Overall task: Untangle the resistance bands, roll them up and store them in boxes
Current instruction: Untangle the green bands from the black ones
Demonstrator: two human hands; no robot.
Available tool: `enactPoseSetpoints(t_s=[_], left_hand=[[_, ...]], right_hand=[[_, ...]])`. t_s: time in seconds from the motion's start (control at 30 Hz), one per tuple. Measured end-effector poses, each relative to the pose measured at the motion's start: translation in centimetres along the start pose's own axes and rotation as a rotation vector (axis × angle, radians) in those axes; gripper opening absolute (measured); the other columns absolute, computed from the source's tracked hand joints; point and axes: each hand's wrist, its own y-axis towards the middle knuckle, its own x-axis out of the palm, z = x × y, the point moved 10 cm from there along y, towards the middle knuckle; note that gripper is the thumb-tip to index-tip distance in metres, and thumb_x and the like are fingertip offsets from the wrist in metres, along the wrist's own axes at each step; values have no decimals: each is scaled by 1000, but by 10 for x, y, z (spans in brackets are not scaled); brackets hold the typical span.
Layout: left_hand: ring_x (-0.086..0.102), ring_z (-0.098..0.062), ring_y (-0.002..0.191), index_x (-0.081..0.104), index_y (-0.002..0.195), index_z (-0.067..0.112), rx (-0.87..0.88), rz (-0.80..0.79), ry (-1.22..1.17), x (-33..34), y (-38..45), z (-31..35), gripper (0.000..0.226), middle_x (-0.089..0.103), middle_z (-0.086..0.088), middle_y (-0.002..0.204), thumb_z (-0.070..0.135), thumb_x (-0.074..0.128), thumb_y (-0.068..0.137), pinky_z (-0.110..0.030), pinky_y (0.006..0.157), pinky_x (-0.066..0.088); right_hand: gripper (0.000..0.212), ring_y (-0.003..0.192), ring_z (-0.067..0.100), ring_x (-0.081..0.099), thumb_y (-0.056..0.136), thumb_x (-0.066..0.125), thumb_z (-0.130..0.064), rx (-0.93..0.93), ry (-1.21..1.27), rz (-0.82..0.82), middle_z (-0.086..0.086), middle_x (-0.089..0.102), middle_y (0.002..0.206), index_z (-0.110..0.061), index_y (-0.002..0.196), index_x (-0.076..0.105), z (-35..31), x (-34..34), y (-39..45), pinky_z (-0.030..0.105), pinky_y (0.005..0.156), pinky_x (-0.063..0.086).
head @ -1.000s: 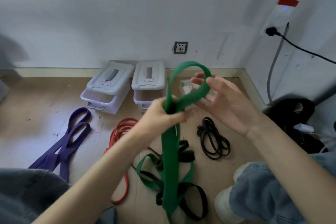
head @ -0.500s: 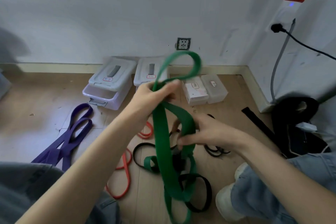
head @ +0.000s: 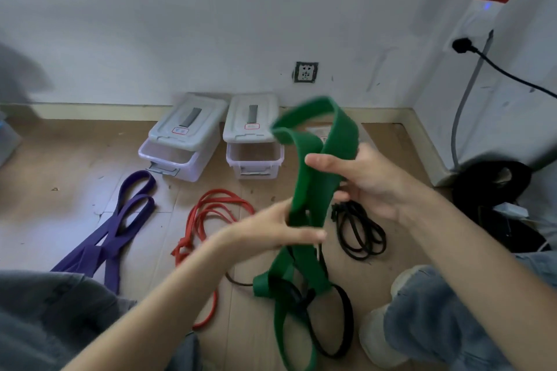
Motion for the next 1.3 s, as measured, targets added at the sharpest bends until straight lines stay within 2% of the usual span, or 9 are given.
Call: enactPoseSetpoints(t_s=[0.1,0.27,0.37,0.5,0.77,0.9,1.0,1.17,1.3], left_hand=[[67,-9,88,65,103,22,117,160,109,4,2,14,25,70,8,90,12,68,81,-30,79,56],[69,-5,78,69,86,25,469,307,22,-22,-31,130,8,73,9,82,28,71,79,-15,65,52],[71,-23,82,72,81,16,463,384,-115,-32,-34,147,15,73,-6,82,28,65,84,-31,67,58],[70,-22,66,63,91,-1,120,591,-455,-56,-24,81,30,69,-19,87,28,61,88,-26,56,55],[63,-23,109,50,125,7,5,244,-621,-43,-20,39,91,63,-11,123,73,53,62,-37,88,54],[51,-20,124,48,131,16,-6,364,-352,-48,-23,15,61,55,-4,134,55,53,84,-41,108,36],[64,-24,102,61,108,12,-23,301,-17,-13,-15,-4,27,67,-10,112,11,68,81,-46,95,48],[70,-22,86,71,90,21,208,183,-61,-15,-33,83,14,74,-6,90,22,73,76,-28,71,57],[65,-20,64,63,83,13,304,379,-280,-57,-51,121,21,64,0,67,33,63,85,-31,66,55]], right_hand=[[36,62,14,56,68,73,-27,38,-9,5,6,65,79,-4,93,62,3,-5,-1,17,44,38],[73,108,19,56,72,61,-60,55,-90,-267,4,60,121,-14,128,52,9,0,-16,28,85,49],[33,109,6,59,85,65,-33,60,-401,-451,-13,64,115,-31,117,58,33,44,-27,20,85,49],[27,90,3,67,79,74,-21,92,-460,-135,-10,72,97,-21,105,66,61,39,-16,24,83,54],[22,90,24,69,77,72,-8,4,-184,10,5,74,95,-11,99,68,17,17,-8,36,80,56],[8,70,19,70,79,68,-1,-43,151,265,5,73,77,-7,85,67,7,-11,-5,25,60,56],[7,69,17,69,79,68,-2,-104,171,266,4,72,75,-6,83,65,-6,-6,-5,26,60,56],[27,69,12,65,83,63,-38,-173,248,149,-3,69,73,-13,91,64,-39,-23,-3,25,66,56],[67,95,18,67,75,46,-71,118,-337,-187,-1,72,99,-14,105,65,11,7,-6,38,92,49]])
